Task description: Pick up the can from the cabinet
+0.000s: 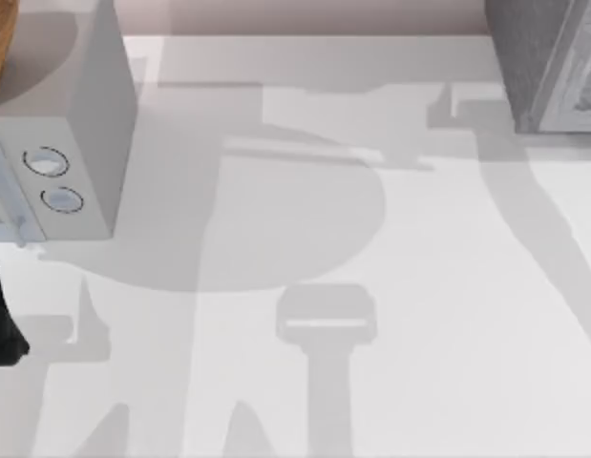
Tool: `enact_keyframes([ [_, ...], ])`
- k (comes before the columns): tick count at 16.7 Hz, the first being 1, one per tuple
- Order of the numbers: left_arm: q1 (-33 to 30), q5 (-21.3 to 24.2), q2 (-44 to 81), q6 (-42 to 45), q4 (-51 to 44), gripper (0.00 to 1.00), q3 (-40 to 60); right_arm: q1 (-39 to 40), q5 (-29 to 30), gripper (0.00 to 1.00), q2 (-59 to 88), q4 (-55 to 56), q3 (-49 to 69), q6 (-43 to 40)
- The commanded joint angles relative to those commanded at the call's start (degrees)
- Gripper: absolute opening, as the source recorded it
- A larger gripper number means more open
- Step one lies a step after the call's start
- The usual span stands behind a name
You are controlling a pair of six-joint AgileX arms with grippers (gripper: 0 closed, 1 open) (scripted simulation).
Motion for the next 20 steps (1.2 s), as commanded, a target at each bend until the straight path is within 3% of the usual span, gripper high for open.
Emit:
enact_keyframes([
  [3,0.00,0.00,0.00,0.00,0.00,1.00,0.00,3.83,4.03,1.00,0.30,2.45,-2.14,-0.03],
  [6,0.00,0.00,0.00,0.00,0.00,1.00,0.00,4.10,4.30,1.00,0.32,2.64,-2.30,-0.03],
  [20,0.00,0.00,0.00,0.00,0.00,1.00,0.00,-0.56,-0.18,1.00,11.72,4.32,7.48,0.02],
])
